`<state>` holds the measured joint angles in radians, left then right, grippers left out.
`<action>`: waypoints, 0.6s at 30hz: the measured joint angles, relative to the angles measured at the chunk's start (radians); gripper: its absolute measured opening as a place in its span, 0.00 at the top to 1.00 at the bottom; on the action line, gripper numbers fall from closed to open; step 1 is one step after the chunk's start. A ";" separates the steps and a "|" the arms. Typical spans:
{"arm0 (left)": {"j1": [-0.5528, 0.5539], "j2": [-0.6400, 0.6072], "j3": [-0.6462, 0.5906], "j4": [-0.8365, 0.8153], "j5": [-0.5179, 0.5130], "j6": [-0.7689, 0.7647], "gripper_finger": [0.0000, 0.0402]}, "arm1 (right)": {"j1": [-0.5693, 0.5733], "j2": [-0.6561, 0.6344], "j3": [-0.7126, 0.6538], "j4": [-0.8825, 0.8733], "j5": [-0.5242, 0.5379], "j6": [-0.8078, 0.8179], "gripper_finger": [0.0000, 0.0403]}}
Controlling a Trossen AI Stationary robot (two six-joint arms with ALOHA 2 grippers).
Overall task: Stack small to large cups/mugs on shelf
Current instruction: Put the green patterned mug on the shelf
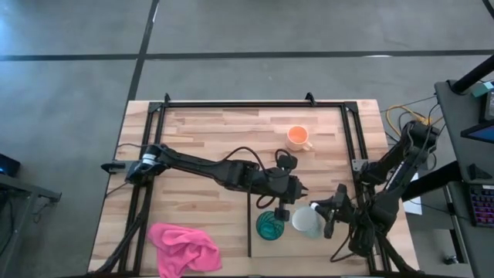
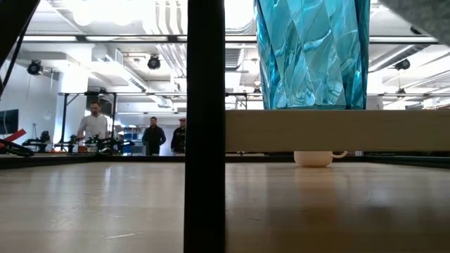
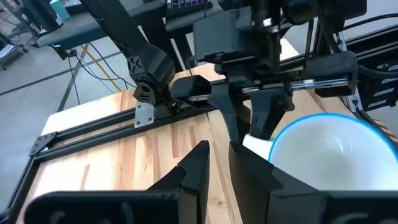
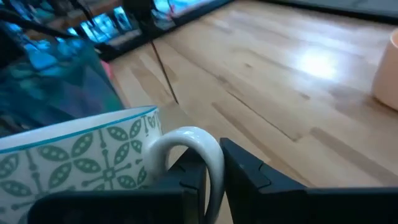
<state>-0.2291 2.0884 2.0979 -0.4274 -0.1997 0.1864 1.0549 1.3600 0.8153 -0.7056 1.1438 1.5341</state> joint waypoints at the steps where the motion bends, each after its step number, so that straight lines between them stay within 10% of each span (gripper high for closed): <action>1: 0.000 -0.001 0.001 0.000 0.000 0.000 0.88 | 0.006 0.005 -0.005 0.012 0.023 0.001 0.91; 18: 0.001 -0.006 0.002 0.000 -0.019 0.000 0.88 | 0.014 0.206 -0.010 0.058 0.228 0.146 0.91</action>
<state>-0.2283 2.0823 2.1002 -0.4270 -0.2184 0.1864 1.0687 1.5658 0.8048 -0.6477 1.3716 1.6798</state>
